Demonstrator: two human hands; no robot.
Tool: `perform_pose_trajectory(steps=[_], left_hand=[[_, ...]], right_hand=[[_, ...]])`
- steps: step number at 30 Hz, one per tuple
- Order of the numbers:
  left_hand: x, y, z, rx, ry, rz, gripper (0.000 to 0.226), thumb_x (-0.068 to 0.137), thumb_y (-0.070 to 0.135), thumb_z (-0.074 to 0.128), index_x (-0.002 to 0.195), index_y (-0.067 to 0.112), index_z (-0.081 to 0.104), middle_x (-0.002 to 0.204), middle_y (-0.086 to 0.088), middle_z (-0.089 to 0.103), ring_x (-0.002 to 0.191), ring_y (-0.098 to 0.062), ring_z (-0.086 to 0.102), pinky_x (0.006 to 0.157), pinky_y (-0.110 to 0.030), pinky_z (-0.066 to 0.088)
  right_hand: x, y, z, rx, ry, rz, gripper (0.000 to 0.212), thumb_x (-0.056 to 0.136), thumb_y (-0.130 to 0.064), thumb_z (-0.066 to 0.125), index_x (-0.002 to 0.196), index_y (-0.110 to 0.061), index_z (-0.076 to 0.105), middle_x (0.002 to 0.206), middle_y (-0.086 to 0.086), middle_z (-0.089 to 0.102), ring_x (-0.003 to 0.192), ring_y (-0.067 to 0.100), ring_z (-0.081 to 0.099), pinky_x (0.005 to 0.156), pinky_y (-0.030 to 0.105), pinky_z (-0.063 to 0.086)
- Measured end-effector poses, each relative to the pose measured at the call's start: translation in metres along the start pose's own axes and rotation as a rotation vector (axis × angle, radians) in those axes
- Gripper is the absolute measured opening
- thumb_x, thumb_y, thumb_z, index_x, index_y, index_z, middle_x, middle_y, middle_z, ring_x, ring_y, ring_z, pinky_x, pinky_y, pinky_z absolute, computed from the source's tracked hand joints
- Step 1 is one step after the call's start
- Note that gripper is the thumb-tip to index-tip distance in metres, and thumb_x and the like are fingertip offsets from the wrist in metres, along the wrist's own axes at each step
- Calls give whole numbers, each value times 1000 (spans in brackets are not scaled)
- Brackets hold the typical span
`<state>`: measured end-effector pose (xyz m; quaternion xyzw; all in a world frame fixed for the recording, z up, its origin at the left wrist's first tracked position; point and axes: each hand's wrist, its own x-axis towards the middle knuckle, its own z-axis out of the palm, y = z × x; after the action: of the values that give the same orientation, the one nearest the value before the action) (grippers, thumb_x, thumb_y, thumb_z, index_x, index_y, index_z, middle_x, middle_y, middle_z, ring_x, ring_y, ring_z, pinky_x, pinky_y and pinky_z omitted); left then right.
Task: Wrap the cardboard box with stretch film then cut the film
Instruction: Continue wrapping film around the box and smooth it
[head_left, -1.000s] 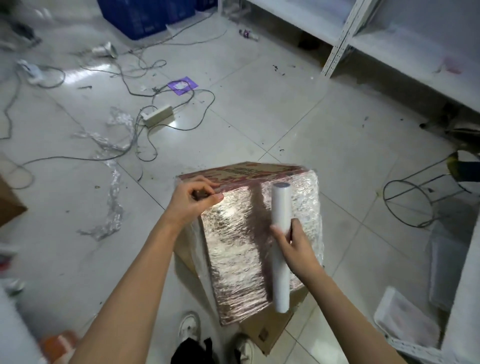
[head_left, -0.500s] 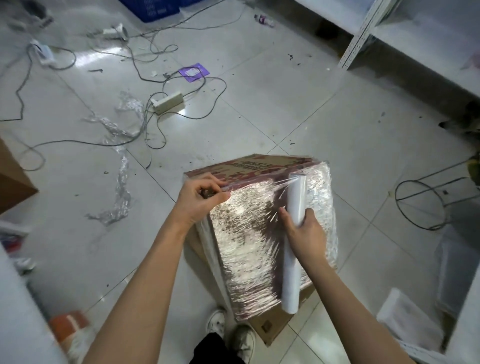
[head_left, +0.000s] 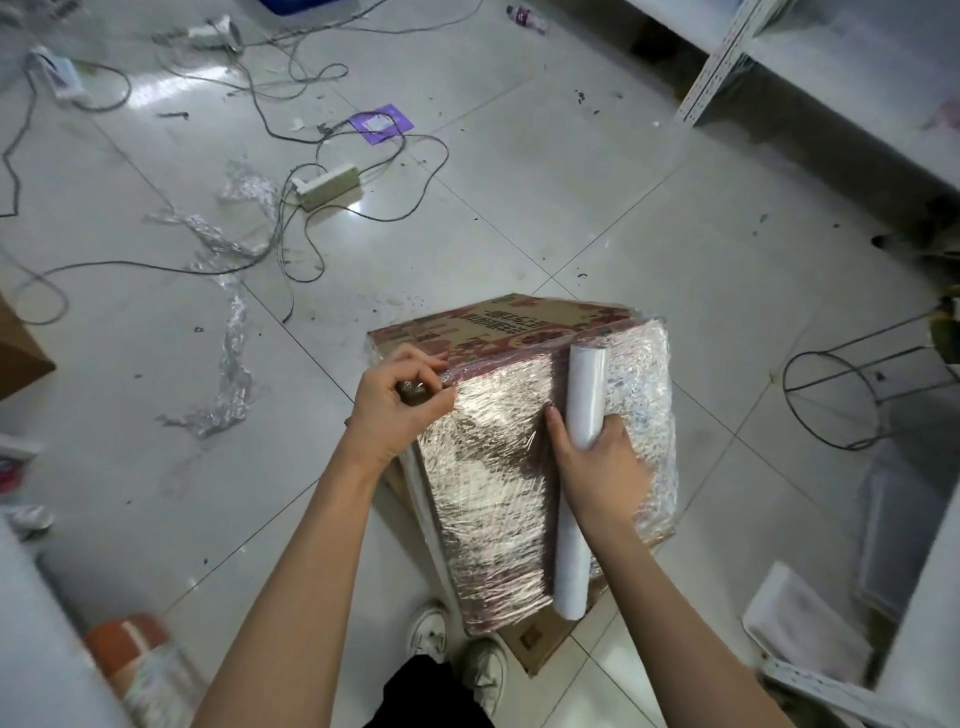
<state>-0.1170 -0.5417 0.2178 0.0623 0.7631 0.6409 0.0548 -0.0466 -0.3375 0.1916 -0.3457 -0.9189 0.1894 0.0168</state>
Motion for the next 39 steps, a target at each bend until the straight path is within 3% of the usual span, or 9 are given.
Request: perform_pose_trajectory(steps=[3,5,7,11,13,18,29,36,39], left_hand=[[-2,0,-1,-38,22,14,24,71,2,78,84,20,66,100,-12,61,98,2,61,81,-15,51],[-5,-4,-3,-96,29,12,71,68,4,79,124,36,50,101,-7,61,101,-6,63,85,-24,54],[-8,-5,-6,-79,8,4,90,70,15,77,138,49,28,105,1,61,108,-10,60,89,-29,52],[-22,1,10,703,139,279,58,86,26,65,138,31,39,133,2,51,133,-21,38,112,-62,12],[-36,7,39,985,193,472,52,87,23,54,137,16,40,141,-9,43,138,-25,29,113,-61,3],[-53,-32,84,1385,-96,616,61,98,34,21,149,2,11,157,-11,4,145,-28,4,117,-48,-8],[-35,-41,74,1418,-62,610,63,99,36,10,149,-1,4,157,-17,-3,145,-30,-2,117,-49,2],[-34,-42,75,1382,-65,633,63,99,37,15,149,0,8,158,-16,0,145,-30,2,116,-50,5],[-37,-43,77,1375,-63,635,63,98,38,16,149,1,8,157,-15,-2,146,-29,1,117,-49,3]], right_hand=[[0,0,2,23,21,16,63,75,-79,43,84,-16,44,77,2,56,66,27,57,70,41,51],[0,1,2,41,29,6,61,76,-76,45,83,-16,45,75,2,56,63,24,56,68,39,51],[-2,2,1,43,21,-2,60,76,-74,47,85,-15,46,76,2,57,62,22,55,61,34,47],[-4,1,0,55,10,6,59,77,-73,49,87,-15,48,76,2,57,61,20,53,55,29,36],[-3,2,1,73,13,9,59,76,-73,49,86,-15,48,75,1,57,62,20,54,55,29,39],[-3,9,0,116,-23,14,60,74,-75,48,89,-17,50,80,1,60,70,22,60,67,39,52],[-2,18,-32,203,-331,-308,38,80,-35,70,101,-16,45,93,1,52,78,18,52,65,30,43],[-11,15,-44,338,-404,-269,40,82,-24,70,93,-12,34,77,-2,44,63,13,46,52,19,37],[-10,17,-44,392,-441,-222,44,80,-23,72,95,-12,32,88,16,53,76,30,55,60,38,45]])
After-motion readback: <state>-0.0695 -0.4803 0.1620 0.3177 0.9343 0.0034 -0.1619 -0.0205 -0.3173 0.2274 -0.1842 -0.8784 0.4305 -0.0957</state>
